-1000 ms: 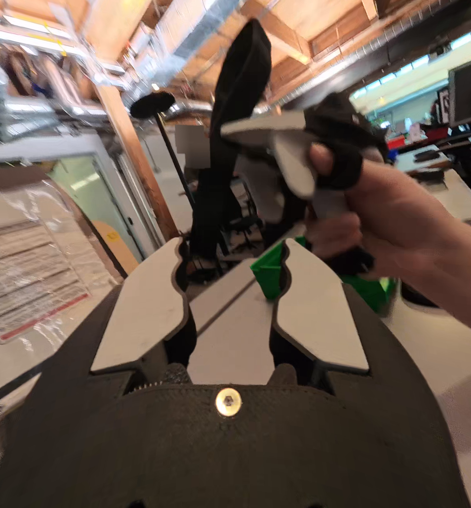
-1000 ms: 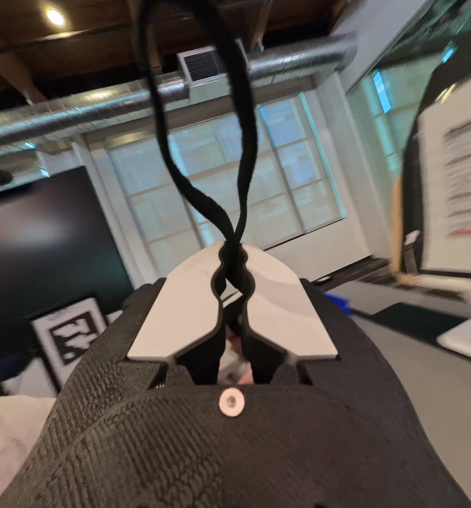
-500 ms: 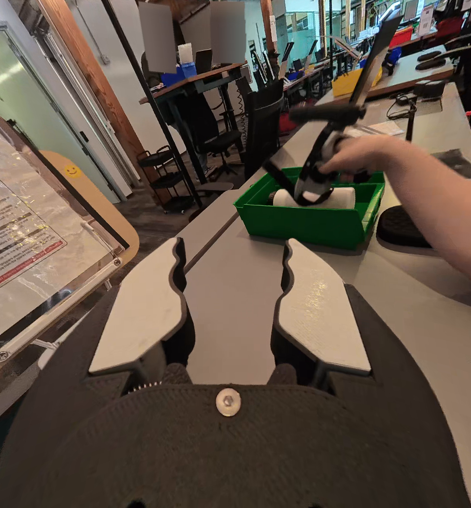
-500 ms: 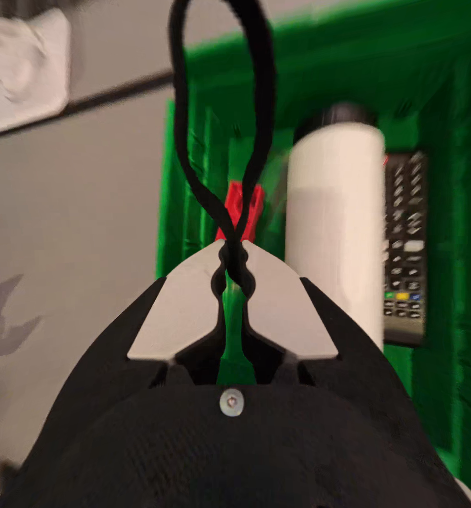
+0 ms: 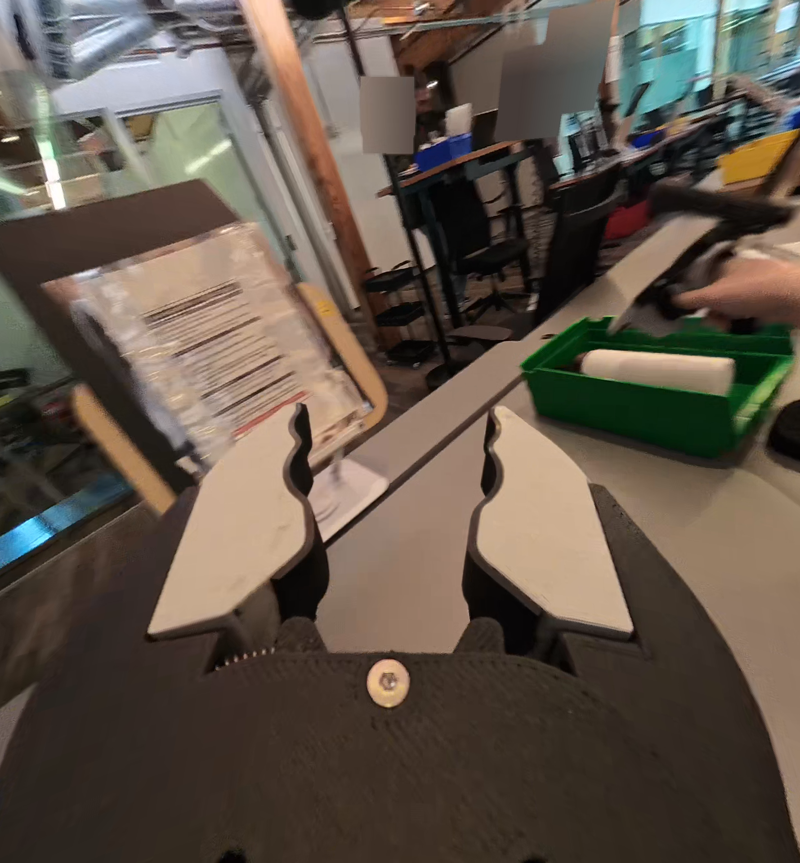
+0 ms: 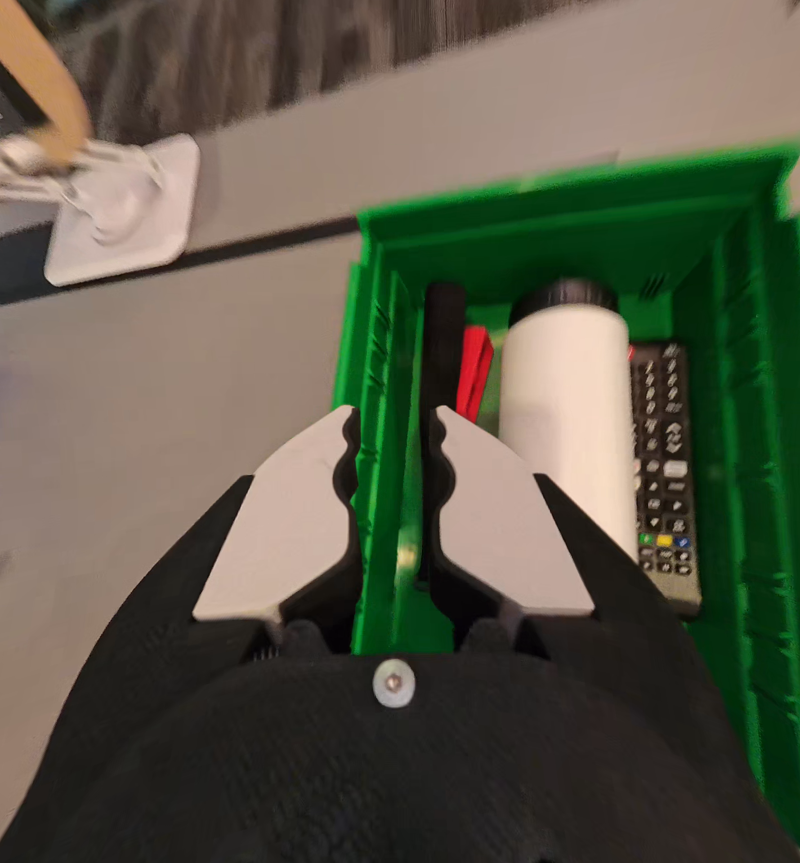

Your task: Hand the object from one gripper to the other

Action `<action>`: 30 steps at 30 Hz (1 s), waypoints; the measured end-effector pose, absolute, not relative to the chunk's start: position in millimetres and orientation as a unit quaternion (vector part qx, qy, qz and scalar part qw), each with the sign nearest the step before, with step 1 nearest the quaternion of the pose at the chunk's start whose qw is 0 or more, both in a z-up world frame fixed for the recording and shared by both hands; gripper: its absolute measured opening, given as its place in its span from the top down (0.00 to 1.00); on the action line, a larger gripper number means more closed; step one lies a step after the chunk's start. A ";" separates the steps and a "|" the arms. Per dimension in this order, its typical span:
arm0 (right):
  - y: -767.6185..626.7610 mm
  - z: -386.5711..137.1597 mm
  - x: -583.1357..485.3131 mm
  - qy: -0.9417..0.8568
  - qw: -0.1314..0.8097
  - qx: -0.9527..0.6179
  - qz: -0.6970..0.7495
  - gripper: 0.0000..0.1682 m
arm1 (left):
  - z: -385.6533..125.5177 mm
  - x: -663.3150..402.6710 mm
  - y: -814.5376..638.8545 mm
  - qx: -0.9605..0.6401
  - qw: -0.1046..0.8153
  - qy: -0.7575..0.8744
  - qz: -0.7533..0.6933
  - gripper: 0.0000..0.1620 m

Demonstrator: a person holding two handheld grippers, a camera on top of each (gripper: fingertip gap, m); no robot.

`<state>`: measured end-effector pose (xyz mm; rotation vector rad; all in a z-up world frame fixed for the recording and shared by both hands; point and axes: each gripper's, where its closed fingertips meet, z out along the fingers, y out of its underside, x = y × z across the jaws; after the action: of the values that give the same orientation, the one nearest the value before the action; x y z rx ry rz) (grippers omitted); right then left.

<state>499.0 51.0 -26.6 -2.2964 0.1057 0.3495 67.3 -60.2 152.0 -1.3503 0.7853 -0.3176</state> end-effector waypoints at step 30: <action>30.7 123.4 380.8 -0.180 0.674 -0.716 0.040 0.82 | -122.2 -297.3 66.5 -0.899 0.221 0.096 0.365 0.75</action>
<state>380.8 30.7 123.4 -1.6104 -0.4057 0.0895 -297.3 66.5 -122.2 -2.4862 0.2650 1.0085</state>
